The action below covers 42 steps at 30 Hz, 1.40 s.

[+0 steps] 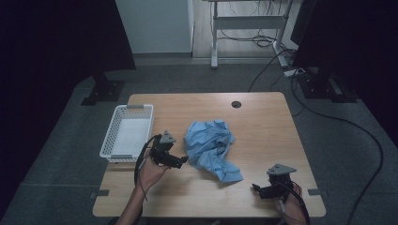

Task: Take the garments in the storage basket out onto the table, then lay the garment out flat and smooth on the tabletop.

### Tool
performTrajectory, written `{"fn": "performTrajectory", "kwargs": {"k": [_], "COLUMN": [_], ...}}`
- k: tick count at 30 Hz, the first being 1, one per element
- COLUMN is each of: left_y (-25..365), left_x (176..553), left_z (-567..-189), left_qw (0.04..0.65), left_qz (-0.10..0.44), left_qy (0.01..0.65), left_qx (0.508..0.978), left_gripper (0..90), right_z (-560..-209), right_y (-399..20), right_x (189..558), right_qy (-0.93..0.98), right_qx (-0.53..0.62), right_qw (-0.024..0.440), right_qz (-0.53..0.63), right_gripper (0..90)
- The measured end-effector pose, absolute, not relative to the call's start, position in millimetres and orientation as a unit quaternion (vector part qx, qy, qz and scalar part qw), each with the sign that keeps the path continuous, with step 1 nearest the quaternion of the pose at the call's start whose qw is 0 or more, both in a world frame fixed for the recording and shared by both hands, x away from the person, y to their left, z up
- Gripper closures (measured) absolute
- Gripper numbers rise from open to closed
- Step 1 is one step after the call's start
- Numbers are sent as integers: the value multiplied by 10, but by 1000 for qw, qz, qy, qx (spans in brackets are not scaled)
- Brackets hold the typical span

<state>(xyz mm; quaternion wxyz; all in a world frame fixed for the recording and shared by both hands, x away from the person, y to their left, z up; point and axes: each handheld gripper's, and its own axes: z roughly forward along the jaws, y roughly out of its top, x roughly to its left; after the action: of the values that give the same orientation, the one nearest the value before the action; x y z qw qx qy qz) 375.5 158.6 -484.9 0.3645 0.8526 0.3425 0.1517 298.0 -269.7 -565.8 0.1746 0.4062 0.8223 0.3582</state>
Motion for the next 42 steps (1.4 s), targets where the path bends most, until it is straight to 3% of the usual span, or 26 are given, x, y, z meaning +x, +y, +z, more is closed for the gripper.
{"fn": "performTrajectory", "kwargs": {"k": [22, 38, 42], "left_y": [1753, 1754, 1770], "left_x": [3568, 3538, 3528], "left_z": [-5560, -5573, -5560], "left_qw": [338, 343, 349], "left_qz": [157, 162, 162], "left_qy": [347, 360, 356], "left_qx": [861, 852, 852], "left_gripper": [10, 1, 59], "right_z": [-5657, -5657, -5657], "right_y": [-2695, -2696, -2694], "right_x": [2978, 2976, 2975], "right_qy": [822, 822, 821], "right_qx": [408, 408, 409], "right_qw": [175, 175, 176], "right_qz": [358, 357, 357], "right_gripper": [25, 26, 25]}}
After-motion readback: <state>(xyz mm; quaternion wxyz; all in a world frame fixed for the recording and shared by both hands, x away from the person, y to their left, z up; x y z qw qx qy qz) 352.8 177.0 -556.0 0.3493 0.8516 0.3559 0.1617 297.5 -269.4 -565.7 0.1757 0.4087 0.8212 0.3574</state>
